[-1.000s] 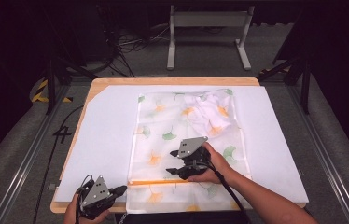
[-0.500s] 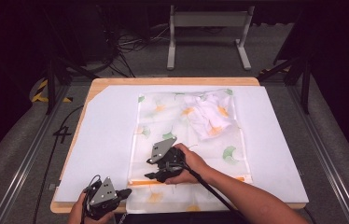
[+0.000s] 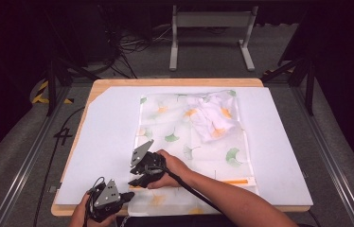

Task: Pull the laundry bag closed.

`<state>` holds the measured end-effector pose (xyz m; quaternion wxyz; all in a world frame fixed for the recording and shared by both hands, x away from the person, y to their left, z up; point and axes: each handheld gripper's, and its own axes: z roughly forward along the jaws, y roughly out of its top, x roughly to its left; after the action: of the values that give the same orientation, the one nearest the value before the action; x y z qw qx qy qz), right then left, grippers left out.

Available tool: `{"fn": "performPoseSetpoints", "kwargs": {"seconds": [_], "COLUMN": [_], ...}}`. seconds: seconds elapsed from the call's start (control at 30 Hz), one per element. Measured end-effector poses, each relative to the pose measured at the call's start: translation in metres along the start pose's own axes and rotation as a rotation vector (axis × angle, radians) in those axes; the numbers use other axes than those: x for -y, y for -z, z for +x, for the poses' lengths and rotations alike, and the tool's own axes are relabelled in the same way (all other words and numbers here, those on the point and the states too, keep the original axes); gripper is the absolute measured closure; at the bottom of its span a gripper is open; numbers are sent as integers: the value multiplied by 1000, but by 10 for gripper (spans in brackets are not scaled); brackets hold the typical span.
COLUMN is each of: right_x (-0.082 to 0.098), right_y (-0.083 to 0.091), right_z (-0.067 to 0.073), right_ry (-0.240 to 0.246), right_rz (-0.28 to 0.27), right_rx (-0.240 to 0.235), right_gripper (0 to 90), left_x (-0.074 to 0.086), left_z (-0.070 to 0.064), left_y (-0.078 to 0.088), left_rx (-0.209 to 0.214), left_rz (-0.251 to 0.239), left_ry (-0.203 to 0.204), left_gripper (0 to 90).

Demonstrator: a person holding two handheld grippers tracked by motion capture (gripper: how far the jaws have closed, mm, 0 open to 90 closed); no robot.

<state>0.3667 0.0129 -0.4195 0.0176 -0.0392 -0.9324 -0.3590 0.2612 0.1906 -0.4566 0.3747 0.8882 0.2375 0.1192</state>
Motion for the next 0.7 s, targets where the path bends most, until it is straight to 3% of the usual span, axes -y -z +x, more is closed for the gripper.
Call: {"fn": "performPoseSetpoints", "kwargs": {"seconds": [0.17, 0.33, 0.7], "right_x": [-2, -2, 7], "right_y": [-9, -20, -11], "right_z": [-3, -4, -7], "right_ry": [-33, -41, -48], "right_rz": [-9, 21, 21], "right_rx": [5, 42, 38], "right_gripper": [591, 591, 662], "left_x": [0, 0, 0], "left_z": [0, 0, 0], "left_y": [0, 0, 0], "left_rx": [-1, 1, 0], "left_rz": [2, 1, 3], "left_ry": [-8, -12, -18], "left_gripper": [900, 900, 900]}}
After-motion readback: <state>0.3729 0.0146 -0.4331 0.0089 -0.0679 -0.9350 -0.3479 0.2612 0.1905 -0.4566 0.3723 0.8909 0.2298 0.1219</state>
